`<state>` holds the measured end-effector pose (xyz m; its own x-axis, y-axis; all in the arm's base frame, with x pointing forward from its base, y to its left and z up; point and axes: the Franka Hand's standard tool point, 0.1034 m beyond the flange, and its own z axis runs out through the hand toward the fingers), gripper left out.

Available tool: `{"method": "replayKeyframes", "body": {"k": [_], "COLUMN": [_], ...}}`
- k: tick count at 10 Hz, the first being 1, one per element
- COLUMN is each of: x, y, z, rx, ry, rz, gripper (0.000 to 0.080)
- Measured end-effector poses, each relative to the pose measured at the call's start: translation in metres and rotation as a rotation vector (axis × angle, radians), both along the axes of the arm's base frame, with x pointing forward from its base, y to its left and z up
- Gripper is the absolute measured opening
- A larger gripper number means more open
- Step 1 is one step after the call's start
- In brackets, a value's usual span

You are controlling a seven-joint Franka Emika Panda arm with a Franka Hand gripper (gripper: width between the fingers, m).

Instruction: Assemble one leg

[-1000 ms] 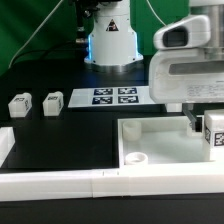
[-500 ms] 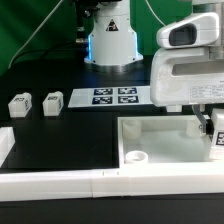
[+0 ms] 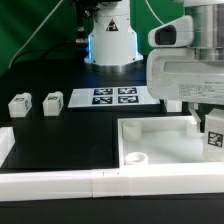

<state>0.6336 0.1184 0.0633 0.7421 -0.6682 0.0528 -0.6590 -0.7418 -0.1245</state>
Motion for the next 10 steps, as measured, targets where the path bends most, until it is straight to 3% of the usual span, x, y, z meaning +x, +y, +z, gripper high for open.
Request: {"method": "replayKeyframes", "body": {"k": [5,7,10], "x": [-0.0028,-0.0038,-0.0044], "y": [0.0013,0.0039,0.0045], "z": [-0.0017,-0.0022,-0.003], "rx": [0.189,0.224,0.213], "ry": [0.065,0.084,0.076], "rz": [-0.73,-0.846,-0.767], "gripper": [0.0295,0.0295,0.0611]}}
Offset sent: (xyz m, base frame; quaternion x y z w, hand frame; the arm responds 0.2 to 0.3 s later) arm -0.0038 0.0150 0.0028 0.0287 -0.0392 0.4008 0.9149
